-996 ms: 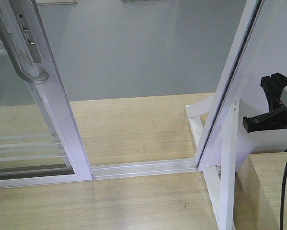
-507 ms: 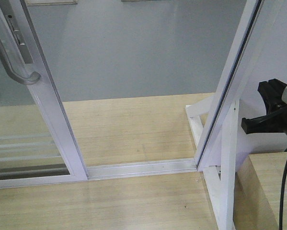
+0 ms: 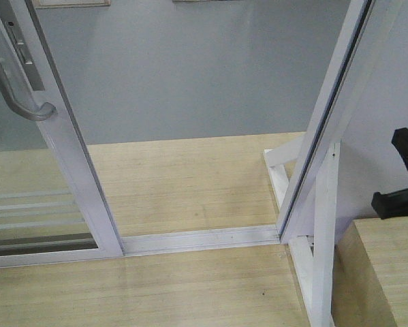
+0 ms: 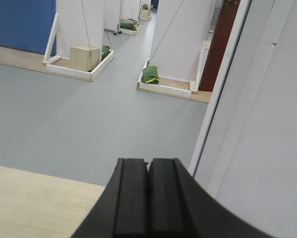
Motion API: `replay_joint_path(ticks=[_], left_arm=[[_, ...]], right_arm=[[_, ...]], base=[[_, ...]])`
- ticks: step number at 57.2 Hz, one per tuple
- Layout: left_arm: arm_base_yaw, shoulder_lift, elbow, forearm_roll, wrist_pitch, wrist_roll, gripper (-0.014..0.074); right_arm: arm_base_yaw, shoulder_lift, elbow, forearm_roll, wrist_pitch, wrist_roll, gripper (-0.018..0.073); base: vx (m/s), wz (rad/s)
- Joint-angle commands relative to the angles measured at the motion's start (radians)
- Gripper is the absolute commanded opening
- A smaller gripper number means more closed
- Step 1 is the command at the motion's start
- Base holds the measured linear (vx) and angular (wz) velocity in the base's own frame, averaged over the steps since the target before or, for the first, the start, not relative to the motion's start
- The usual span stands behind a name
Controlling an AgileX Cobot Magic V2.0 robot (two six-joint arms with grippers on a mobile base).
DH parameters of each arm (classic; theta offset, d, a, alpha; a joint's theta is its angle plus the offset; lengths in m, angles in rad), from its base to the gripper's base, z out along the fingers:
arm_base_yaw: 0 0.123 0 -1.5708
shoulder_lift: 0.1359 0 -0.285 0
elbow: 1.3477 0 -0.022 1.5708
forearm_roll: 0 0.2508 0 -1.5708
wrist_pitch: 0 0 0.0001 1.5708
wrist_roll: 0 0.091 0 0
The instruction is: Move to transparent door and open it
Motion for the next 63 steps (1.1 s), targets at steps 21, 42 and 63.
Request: replay_joint_path(ticks=[21, 42, 63], left_arm=[[-0.006, -0.224, 0.073, -0.069, 0.009, 0.004, -0.0006], [-0.006, -0.225, 0.077, -0.067, 0.061, 0.003, -0.0006], [-0.006, -0.225, 0.077, -0.067, 0.061, 0.003, -0.0006]], right_arm=[[-0.007, -0.264, -0.026, -0.009, 0.176, -0.003, -0.0006], [-0.007, -0.264, -0.026, -0.009, 0.198, 0.000, -0.0004], [-0.007, -0.264, -0.026, -0.009, 0.198, 0.000, -0.0004]], base=[[0.00, 0.00], [0.00, 0.00], [0.00, 0.00]])
